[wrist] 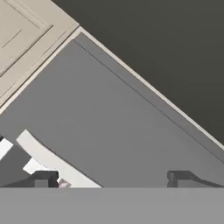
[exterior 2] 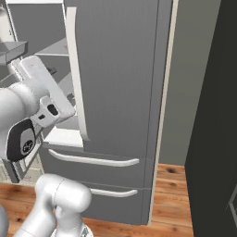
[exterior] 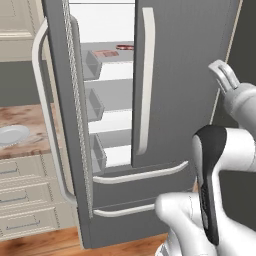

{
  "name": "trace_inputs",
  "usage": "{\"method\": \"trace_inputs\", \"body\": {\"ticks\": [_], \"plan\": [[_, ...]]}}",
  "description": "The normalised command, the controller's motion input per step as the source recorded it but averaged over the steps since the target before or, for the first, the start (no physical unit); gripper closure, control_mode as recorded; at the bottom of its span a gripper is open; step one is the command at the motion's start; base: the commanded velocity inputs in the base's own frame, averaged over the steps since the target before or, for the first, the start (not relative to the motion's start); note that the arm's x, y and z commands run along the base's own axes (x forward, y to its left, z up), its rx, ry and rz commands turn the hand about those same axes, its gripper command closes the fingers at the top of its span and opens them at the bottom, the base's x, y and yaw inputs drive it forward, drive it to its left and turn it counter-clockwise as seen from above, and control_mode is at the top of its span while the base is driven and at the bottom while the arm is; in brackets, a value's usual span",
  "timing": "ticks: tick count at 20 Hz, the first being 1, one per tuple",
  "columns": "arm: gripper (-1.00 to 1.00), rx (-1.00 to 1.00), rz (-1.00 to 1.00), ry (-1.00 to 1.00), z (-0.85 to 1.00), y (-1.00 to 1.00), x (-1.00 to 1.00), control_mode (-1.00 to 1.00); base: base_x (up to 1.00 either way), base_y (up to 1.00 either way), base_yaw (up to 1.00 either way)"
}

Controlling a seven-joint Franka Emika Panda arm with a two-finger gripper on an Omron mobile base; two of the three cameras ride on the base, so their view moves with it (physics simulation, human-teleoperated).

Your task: Place the steak on the counter behind the older steak on the same shelf of the fridge to maintain FIFO order. Close the fridge door when finished.

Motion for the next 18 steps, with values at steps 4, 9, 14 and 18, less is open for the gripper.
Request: {"method": "trace_inputs", "body": {"ticks": [4, 9, 14, 18], "plan": [[-1.00, -0.24, 0.00, 0.00, 0.07, 0.59, -1.00, -1.00, 0.00, 0.00, 0.00], [-1.00, -0.30, 0.00, 0.10, -0.10, 0.93, -0.88, -1.00, 0.00, 0.00, 0.00], [-1.00, -0.29, -0.01, 0.08, -0.08, 0.92, -0.33, -1.00, 0.00, 0.00, 0.00], [-1.00, -0.18, 0.00, -0.03, -0.02, 0.51, -0.02, -1.00, 0.00, 0.00, 0.00]]}}
